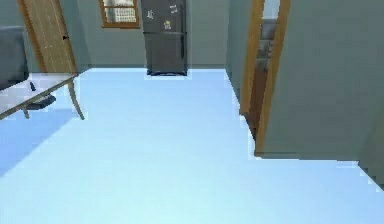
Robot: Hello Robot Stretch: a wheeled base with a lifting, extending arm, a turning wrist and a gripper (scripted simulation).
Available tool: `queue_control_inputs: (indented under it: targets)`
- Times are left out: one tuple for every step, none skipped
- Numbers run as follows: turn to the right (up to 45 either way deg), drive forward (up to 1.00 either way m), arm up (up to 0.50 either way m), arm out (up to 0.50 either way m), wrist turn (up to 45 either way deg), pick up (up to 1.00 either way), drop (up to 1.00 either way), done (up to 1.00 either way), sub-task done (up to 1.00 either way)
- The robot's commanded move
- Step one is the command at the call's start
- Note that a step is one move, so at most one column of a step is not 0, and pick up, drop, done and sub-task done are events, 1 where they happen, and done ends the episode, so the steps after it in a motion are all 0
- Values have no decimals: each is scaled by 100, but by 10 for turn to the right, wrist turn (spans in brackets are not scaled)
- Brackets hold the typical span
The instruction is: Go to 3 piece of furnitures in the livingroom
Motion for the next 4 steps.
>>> queue_control_inputs:
  targets:
    - [90,0,0,0,0,0,0,0,0]
    - [0,100,0,0,0,0,0,0,0]
    - [0,100,0,0,0,0,0,0,0]
    - [300,0,0,0,0,0,0,0,0]
